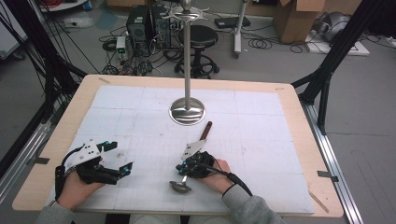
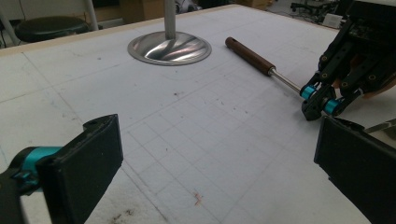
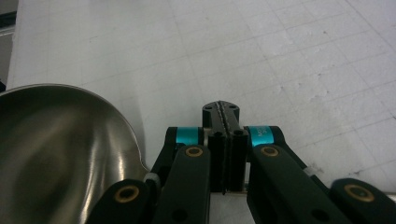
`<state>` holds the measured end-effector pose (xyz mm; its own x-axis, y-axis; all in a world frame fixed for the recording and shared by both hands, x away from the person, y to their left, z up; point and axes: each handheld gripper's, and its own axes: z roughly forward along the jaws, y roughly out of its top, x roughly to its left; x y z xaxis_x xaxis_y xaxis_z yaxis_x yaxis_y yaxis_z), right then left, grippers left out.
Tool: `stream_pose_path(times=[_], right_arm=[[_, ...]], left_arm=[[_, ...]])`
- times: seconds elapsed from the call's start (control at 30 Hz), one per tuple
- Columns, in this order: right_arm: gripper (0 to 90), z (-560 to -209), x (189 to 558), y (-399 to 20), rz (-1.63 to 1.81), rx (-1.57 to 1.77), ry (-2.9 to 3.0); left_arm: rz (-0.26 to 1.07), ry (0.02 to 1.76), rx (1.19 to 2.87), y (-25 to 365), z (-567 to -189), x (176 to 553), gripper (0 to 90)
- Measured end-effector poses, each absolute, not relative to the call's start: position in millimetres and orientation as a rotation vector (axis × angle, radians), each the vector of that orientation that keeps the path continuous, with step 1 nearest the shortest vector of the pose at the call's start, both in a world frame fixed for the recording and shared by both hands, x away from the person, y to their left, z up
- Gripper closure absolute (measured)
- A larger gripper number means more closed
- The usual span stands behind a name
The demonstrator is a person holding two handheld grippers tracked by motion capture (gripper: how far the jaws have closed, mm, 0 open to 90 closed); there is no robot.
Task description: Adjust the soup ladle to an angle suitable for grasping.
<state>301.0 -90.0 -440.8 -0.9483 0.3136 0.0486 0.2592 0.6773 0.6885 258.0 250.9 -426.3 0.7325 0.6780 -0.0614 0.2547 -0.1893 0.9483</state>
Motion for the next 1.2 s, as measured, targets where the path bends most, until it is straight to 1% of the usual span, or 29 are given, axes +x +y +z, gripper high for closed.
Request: stream_pose_path(times=[0.53, 1.2], right_arm=[[90.0, -441.7, 292.8, -99.7, 1.147, 0.492, 2.802], [90.0, -440.2, 282.9, -124.9, 1.136, 0.516, 2.832]], left_arm=[[0.45, 0.738, 1.77, 251.2, -426.4, 257.3, 1.7], [0.461, 0.733, 1.772, 251.2, -426.2, 257.2, 1.7]])
